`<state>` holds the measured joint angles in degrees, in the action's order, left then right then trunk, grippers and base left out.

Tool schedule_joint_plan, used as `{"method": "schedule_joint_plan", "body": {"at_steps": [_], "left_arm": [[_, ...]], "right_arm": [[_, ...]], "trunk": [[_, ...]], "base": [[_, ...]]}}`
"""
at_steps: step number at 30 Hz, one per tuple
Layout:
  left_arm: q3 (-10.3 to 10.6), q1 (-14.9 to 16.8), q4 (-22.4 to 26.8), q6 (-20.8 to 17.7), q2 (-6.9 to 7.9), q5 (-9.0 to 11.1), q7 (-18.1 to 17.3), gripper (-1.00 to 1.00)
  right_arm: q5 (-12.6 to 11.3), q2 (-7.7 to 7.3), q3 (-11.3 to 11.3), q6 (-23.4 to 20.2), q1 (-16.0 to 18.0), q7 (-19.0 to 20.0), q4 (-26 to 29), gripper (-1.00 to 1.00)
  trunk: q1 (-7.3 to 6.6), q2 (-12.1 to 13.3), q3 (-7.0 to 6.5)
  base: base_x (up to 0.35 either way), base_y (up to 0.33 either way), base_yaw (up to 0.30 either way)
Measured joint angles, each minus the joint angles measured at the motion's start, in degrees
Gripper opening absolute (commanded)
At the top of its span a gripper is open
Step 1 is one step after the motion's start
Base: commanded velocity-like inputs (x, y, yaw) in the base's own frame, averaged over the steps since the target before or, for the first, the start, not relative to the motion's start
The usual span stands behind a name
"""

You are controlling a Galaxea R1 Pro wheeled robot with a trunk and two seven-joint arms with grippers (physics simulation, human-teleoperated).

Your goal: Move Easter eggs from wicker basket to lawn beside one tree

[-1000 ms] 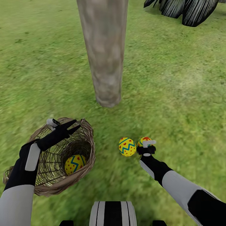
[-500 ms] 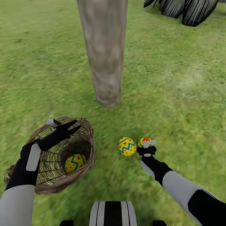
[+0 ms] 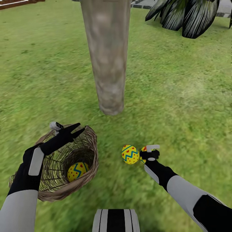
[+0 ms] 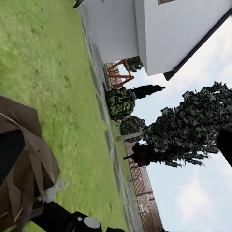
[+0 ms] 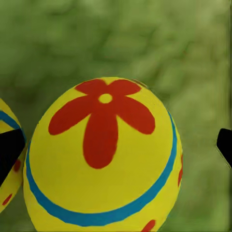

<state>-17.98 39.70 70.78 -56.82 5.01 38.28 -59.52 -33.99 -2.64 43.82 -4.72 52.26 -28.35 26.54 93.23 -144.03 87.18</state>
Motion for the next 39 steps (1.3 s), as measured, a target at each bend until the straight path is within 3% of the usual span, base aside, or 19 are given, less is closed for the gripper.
{"method": "schedule_joint_plan", "body": {"at_steps": [16, 24, 26, 30, 32, 34, 37, 39], "left_arm": [[0.0, 0.0, 0.0, 0.0, 0.02, 0.0, 0.0, 1.00], [0.0, 0.0, 0.0, 0.0, 0.01, 0.0, 0.0, 1.00], [0.0, 0.0, 0.0, -0.1, 0.04, 0.0, 0.0, 1.00], [0.0, 0.0, 0.0, -0.1, 0.10, 0.0, 0.0, 1.00], [-0.1, 0.0, 0.1, -0.1, 0.21, 0.0, 0.0, 1.00], [-0.1, 0.0, 0.2, -0.1, 0.29, 0.0, 0.0, 1.00], [-0.1, 0.0, 0.3, -0.1, 0.44, 0.0, 0.0, 1.00], [-0.1, 0.0, 0.3, -0.2, 0.56, 0.0, 0.0, 1.00]], "right_arm": [[0.0, 0.14, 0.0, 0.0, 0.0, -0.9, 0.5, 1.00], [-0.1, 0.00, 0.1, -1.9, 0.0, -2.7, 8.6, 1.00], [-0.3, -0.05, 0.1, -3.9, 0.0, -3.3, 10.8, 1.00], [-0.3, -0.29, -1.5, -12.2, -0.1, -3.7, 19.2, 1.00], [-0.2, -1.83, -2.7, -19.4, -0.4, -3.6, 26.5, 1.00], [-0.9, -2.50, -2.9, -21.7, -0.9, -3.6, 29.2, 1.00], [-5.2, -3.59, -4.1, -24.8, -1.4, -3.6, 32.6, 1.00], [-9.3, -4.43, -6.0, -27.9, -1.5, -3.6, 34.8, 1.00]], "trunk": [[-0.41, 0.2, -3.55], [-0.62, 0.3, -5.32], [-0.67, 0.3, -5.77], [-0.77, 0.4, -6.65], [-0.83, 0.4, -7.10], [-0.88, 0.5, -7.54], [-0.95, 0.5, -8.20], [-1.01, 0.5, -8.65]], "base": [[0.000, 0.000, 0.000], [0.000, 0.000, 0.000], [0.000, 0.000, 0.000], [0.000, 0.000, 0.000], [0.000, 0.000, 0.000], [0.000, 0.000, 0.000], [0.000, 0.000, 0.000], [0.000, 0.000, 0.000]]}}
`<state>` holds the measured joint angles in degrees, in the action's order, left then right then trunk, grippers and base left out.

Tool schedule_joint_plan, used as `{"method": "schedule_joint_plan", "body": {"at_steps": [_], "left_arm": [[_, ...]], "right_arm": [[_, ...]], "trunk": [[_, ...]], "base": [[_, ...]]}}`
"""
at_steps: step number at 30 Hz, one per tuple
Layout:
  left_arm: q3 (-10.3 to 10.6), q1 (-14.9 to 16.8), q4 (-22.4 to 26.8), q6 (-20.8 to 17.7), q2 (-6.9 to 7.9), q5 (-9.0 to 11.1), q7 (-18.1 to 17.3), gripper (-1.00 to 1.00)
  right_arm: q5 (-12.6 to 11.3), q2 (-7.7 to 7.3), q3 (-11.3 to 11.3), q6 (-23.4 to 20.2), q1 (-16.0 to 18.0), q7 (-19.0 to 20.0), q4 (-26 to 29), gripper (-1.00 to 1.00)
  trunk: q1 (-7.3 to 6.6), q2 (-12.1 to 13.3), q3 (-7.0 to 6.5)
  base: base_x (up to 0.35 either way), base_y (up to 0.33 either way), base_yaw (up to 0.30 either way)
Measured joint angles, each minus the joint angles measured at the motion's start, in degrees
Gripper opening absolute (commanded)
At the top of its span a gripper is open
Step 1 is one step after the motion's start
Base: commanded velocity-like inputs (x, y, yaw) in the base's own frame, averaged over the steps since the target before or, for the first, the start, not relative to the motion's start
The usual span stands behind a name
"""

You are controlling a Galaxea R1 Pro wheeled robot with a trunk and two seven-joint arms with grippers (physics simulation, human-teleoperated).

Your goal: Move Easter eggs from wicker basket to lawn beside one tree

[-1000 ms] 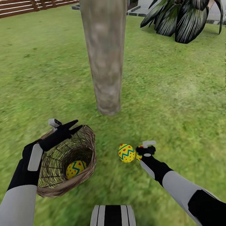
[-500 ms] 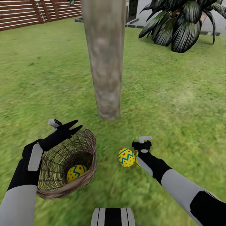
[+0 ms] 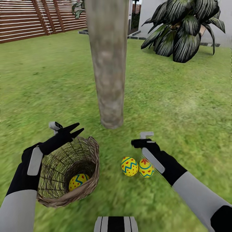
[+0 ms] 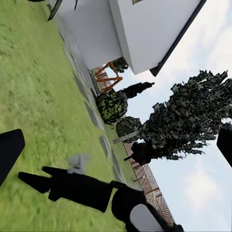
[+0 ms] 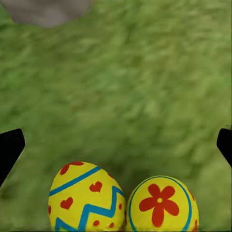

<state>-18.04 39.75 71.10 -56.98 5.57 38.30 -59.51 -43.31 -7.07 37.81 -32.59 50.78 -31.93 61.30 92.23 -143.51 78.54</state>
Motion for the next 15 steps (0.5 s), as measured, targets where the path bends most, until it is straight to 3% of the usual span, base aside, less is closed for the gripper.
{"method": "schedule_joint_plan", "body": {"at_steps": [4, 9, 15], "left_arm": [[0.2, 0.0, 1.2, -0.1, -0.08, 0.0, 0.0, 1.00], [0.2, 0.0, 3.7, -0.4, 0.00, 0.0, 0.0, 1.00], [0.1, 0.0, 4.6, -0.5, 0.27, 0.0, 0.0, 1.00]], "right_arm": [[-5.9, -1.78, -1.9, -4.7, -0.1, 0.1, 4.7, 1.00], [-11.2, -3.45, -2.1, -5.7, -1.2, 0.1, 10.5, 1.00], [-12.4, -3.74, -1.9, -5.7, -1.5, 0.2, 17.6, 1.00]], "trunk": [[-0.11, 0.1, -0.89], [-0.23, 0.1, -2.00], [-0.39, 0.2, -3.33]], "base": [[0.000, 0.000, 0.000], [0.000, 0.000, 0.000], [0.000, 0.000, 0.000]]}}
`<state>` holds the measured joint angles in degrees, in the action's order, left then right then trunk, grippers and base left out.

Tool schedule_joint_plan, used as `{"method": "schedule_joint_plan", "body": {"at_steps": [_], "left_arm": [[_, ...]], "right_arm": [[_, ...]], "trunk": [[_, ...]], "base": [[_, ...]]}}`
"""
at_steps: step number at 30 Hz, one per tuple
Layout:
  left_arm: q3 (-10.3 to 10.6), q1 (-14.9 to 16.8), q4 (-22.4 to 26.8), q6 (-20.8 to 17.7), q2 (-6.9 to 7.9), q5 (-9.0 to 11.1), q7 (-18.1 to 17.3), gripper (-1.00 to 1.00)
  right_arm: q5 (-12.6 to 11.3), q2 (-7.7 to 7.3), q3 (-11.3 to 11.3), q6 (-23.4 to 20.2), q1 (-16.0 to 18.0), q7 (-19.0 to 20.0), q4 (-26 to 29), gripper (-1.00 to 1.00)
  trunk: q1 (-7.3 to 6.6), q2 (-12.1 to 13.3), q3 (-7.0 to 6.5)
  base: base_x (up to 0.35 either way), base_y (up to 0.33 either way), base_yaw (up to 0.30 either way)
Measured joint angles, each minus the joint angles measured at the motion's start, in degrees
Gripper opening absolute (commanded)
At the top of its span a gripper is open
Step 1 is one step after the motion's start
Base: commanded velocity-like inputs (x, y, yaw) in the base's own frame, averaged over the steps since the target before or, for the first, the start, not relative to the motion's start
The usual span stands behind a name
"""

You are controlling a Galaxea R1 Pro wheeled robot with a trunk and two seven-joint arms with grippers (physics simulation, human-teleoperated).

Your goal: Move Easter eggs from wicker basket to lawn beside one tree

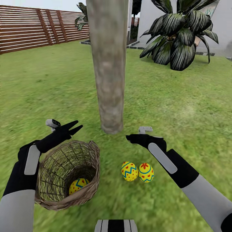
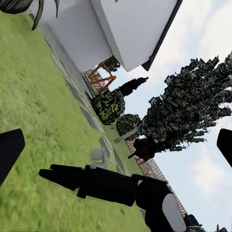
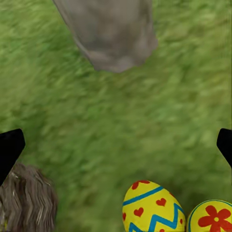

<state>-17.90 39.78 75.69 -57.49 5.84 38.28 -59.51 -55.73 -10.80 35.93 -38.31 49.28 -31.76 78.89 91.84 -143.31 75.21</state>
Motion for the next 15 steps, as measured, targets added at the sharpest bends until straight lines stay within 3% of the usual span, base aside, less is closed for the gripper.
{"method": "schedule_joint_plan", "body": {"at_steps": [4, 10, 13, 15], "left_arm": [[0.0, 0.0, 1.5, -0.1, 2.00, 0.0, 0.0, 1.00], [-0.2, 0.0, 1.9, -0.2, 2.79, 0.4, -0.1, 1.00], [-0.2, 0.0, 2.1, -0.2, 3.03, 3.3, -0.2, 1.00], [-0.1, 0.0, 2.2, -0.2, 4.43, 4.9, -0.2, 1.00]], "right_arm": [[0.1, 0.16, 0.1, 0.0, 0.0, 0.0, 0.9, 1.00], [0.4, 0.21, 0.4, 0.1, 0.0, 0.0, 2.0, 1.00], [0.3, 0.21, 0.4, 0.1, 0.0, 0.1, 2.1, 1.00], [0.2, 0.21, 0.4, 0.2, -0.1, 0.3, 2.1, 1.00]], "trunk": [[-0.10, 0.1, -0.89], [-0.98, 1.6, -2.06], [-1.64, 2.8, -2.60], [-2.07, 3.6, -2.96]], "base": [[0.000, 0.000, 0.000], [0.000, 0.000, 0.000], [0.000, 0.000, 0.000], [0.000, 0.000, 0.000]]}}
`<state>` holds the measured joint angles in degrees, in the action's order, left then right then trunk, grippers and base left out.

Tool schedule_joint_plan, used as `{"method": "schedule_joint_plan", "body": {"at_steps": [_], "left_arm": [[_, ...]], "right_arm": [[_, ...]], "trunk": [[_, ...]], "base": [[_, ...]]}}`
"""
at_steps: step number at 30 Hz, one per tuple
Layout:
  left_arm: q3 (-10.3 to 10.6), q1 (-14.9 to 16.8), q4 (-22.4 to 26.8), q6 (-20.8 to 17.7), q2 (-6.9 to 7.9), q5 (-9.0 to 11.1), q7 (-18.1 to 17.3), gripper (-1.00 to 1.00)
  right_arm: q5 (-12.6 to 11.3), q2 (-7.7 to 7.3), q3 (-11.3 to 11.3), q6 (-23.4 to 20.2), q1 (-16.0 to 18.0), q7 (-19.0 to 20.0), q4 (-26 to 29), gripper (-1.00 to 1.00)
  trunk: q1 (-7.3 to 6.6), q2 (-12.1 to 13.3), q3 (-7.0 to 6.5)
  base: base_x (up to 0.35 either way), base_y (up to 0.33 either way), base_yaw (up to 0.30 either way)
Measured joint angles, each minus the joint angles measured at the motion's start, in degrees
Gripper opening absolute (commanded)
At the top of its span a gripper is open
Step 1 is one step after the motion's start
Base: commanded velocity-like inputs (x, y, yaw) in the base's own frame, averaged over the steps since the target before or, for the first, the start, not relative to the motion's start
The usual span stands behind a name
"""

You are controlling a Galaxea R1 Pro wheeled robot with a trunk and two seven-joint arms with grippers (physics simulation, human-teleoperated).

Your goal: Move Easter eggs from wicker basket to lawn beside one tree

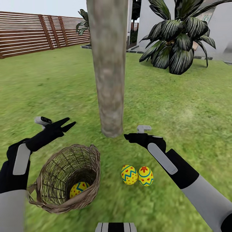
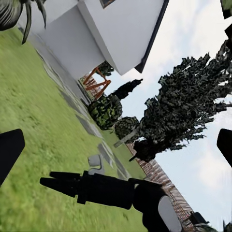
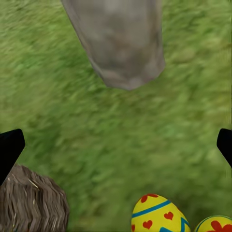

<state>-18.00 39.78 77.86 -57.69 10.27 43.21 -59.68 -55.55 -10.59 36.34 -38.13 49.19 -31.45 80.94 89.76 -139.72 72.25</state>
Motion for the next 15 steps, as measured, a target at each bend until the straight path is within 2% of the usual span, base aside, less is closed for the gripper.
{"method": "schedule_joint_plan", "body": {"at_steps": [3, 5, 9, 15], "left_arm": [[-0.1, 0.0, -0.2, 0.1, 1.39, 0.7, 0.0, 1.00], [-0.2, 0.0, -0.3, 0.1, 1.88, 0.9, 0.0, 1.00], [-0.2, 0.0, -0.6, 0.1, 2.10, 0.9, 0.0, 1.00], [-0.3, 0.0, -0.7, 0.2, 2.13, 1.0, 0.0, 1.00]], "right_arm": [[0.0, 0.01, 0.1, 0.0, -0.1, 0.1, -0.1, 1.00], [-0.1, 0.01, 0.6, 0.1, -0.1, 0.1, -0.1, 1.00], [-0.1, 0.08, 1.5, 0.1, -0.2, 0.1, -0.1, 1.00], [0.0, 0.15, 1.7, 0.1, -0.2, 0.1, -0.1, 1.00]], "trunk": [[-0.66, 1.2, -0.54], [-1.10, 2.0, -0.90], [-1.98, 3.6, -1.62], [-3.29, 6.0, -2.69]], "base": [[0.000, 0.000, 0.045], [0.000, 0.000, 0.201], [0.000, 0.000, 0.263], [0.000, 0.000, 0.283]]}}
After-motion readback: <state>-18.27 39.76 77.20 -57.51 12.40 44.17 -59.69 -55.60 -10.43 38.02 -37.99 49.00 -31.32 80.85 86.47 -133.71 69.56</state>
